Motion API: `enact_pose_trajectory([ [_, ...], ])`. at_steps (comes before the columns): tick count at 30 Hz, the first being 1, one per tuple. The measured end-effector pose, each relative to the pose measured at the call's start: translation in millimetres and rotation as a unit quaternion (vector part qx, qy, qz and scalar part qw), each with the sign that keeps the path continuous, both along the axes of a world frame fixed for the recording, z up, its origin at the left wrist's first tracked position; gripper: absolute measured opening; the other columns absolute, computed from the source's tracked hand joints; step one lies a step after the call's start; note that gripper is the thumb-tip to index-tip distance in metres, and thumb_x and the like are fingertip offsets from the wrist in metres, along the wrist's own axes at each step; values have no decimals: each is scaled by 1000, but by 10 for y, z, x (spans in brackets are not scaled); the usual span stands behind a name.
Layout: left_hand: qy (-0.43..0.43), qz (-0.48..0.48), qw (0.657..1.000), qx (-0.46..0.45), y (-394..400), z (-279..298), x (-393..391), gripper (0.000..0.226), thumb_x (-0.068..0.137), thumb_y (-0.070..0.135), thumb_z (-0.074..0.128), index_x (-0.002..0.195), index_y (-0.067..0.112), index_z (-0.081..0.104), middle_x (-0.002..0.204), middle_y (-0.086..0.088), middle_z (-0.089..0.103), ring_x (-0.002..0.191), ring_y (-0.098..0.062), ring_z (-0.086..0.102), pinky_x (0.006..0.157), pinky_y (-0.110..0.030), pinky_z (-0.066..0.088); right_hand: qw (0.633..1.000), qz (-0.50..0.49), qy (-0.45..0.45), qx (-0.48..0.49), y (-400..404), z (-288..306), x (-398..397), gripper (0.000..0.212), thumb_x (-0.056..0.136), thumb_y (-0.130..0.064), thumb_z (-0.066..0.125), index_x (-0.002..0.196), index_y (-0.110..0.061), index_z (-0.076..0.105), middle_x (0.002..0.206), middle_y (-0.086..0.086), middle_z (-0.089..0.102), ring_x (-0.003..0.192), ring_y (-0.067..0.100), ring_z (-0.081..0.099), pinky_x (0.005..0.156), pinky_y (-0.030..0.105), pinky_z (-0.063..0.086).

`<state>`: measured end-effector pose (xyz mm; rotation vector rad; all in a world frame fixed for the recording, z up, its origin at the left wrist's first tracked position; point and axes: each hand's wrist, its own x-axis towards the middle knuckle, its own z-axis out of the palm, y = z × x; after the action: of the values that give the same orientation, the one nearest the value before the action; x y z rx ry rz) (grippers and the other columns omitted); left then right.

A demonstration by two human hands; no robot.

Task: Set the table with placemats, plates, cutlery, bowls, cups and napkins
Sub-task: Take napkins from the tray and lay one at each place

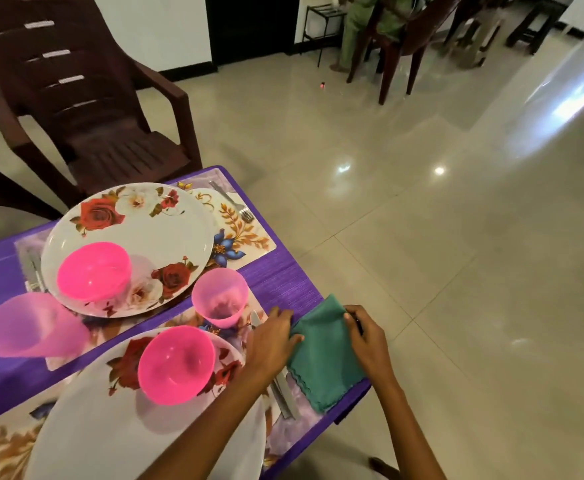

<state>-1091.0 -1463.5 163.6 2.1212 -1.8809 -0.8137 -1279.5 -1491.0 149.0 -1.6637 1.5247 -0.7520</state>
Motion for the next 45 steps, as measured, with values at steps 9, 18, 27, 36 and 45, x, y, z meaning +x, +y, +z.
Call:
enact_pose_trajectory([
  [9,-58,18,998,1,-223,-11,146,13,91,22,55,102,15,56,103,-5,66,94,-25,62,79,-36,50,997,-3,62,43,-261,-81,191,25,95,-21,54,119,-17,57,101,-8,58,88,10,55,74,25,42],
  [18,-80,65,992,-68,-113,-27,92,23,88,13,61,107,15,48,107,-8,52,84,-24,60,69,-35,54,993,31,113,17,-341,-95,157,44,89,-23,64,129,-13,50,122,6,52,106,19,54,86,30,48],
  [27,-144,-68,976,-149,336,-358,-453,79,56,40,86,120,1,61,126,-20,59,118,-33,56,95,-42,43,933,195,289,-86,-232,-302,287,84,85,-64,-15,149,-24,22,158,-4,17,141,8,-4,120,40,-1],
  [36,-115,-73,976,-170,468,-283,-351,57,86,39,33,124,6,59,129,-16,58,122,-28,54,99,-41,39,982,0,183,-50,204,-153,313,59,95,-47,22,146,-18,33,154,3,30,144,18,20,117,33,9],
  [45,2,-164,958,-235,1436,-80,-394,49,77,33,72,121,14,62,123,-6,64,117,-21,59,97,-34,46,976,-189,80,-74,1792,-68,501,50,94,-42,31,126,-13,55,123,9,57,111,13,45,94,30,39],
])
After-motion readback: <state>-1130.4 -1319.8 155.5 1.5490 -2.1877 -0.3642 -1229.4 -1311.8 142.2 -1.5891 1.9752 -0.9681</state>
